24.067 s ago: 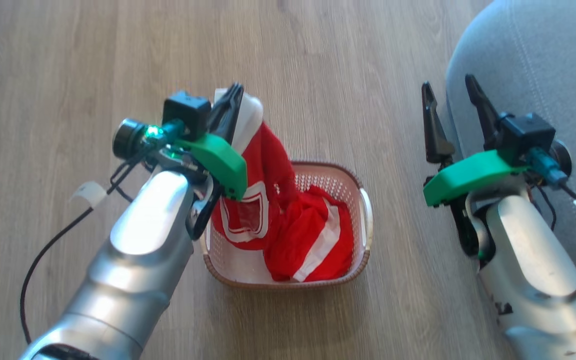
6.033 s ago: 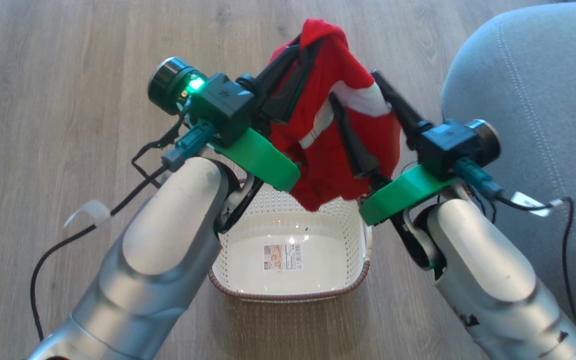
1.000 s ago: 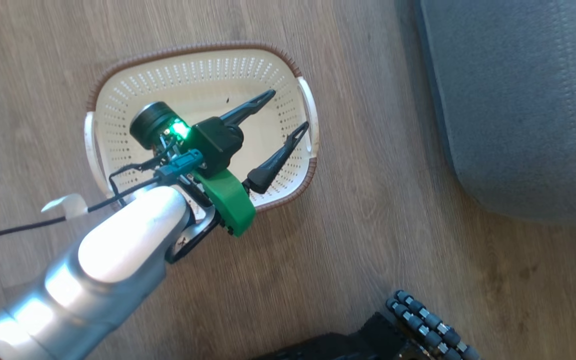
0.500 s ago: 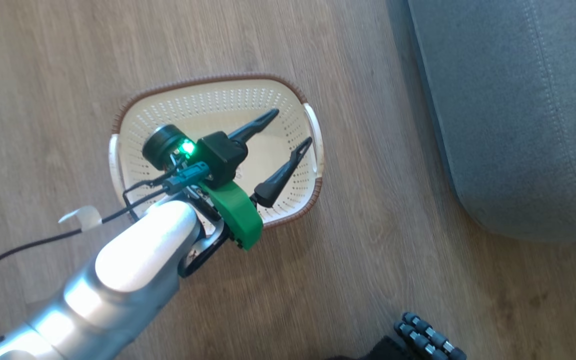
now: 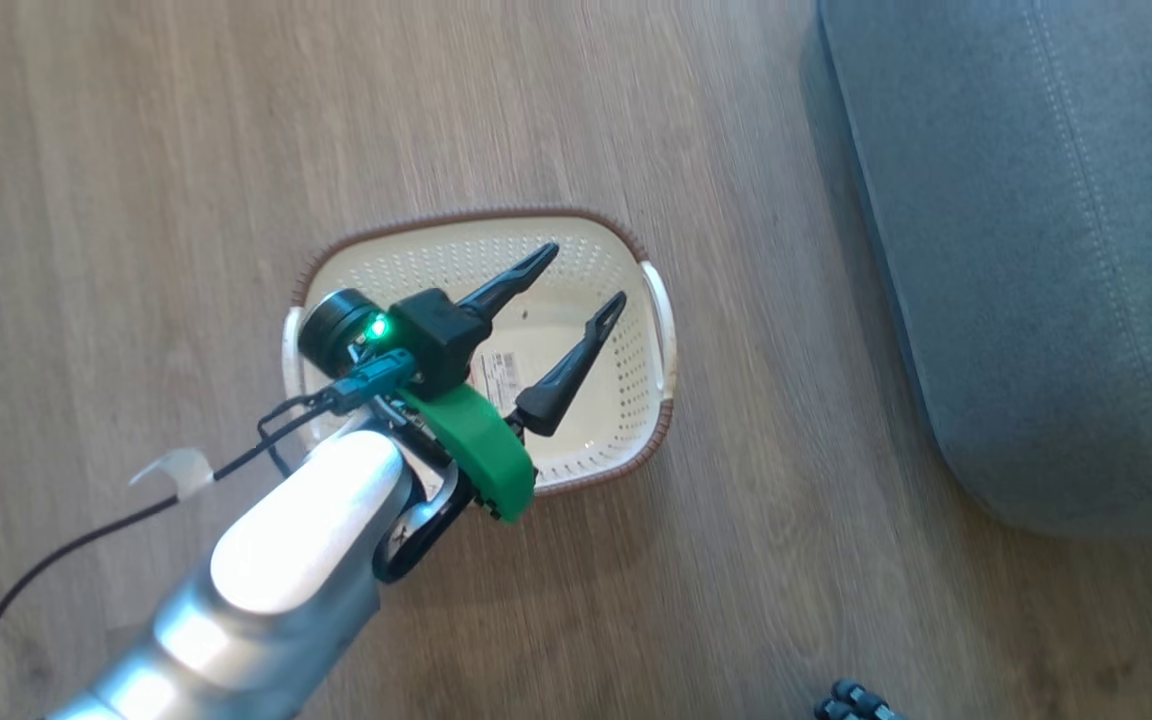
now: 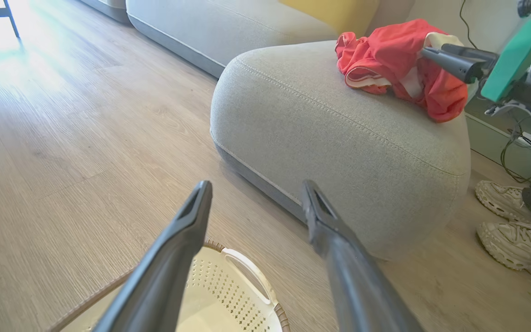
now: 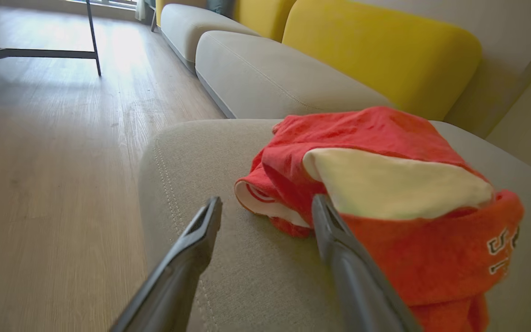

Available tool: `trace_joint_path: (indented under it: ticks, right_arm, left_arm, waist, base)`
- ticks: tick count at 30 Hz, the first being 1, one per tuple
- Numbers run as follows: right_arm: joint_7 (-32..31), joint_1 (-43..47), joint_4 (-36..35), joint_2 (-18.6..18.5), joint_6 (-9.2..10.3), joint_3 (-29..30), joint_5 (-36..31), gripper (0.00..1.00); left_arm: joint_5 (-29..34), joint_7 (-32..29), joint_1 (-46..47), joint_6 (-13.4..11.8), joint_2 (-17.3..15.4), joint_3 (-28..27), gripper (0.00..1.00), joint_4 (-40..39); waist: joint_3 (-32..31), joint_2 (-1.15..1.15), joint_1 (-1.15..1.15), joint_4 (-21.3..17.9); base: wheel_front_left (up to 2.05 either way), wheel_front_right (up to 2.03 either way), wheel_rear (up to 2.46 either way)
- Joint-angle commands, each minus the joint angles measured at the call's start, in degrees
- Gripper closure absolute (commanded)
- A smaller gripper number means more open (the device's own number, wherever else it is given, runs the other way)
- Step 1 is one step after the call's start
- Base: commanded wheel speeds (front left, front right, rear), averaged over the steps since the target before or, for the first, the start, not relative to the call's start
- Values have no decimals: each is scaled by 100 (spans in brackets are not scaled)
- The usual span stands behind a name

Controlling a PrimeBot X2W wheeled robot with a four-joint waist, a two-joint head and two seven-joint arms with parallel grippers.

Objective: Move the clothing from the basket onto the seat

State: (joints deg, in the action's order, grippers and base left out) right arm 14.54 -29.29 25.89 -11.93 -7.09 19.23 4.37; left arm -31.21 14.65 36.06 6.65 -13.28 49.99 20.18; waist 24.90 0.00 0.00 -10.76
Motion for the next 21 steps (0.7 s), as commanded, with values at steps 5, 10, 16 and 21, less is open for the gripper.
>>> trace_joint_path:
  ticks: [5, 10, 16, 21]
  right_arm:
    - [46, 378, -402, 37, -40, -356, 5, 0]
    - [46, 552, -581, 109, -40, -619, 116, 0]
    - [46, 672, -801, 176, -40, -922, 277, 0]
    - [46, 819, -1021, 231, -40, -1300, 460, 0]
  left_arm:
    - [123, 34, -205, 49, 104, -565, 0, -103]
    - [263, 34, -529, 54, 194, -1050, 0, -117]
    - [497, 34, -1007, -28, 263, -1909, 0, -212]
    - [814, 34, -1535, -134, 343, -2844, 0, -384]
  waist:
    - [-373, 0, 0, 280]
    - [-647, 0, 0, 571]
    - [-932, 0, 0, 940]
    - [-1215, 0, 0, 1273]
  base:
    - [0, 0, 0]
    - [0, 0, 0]
    - [0, 0, 0]
    - [0, 0, 0]
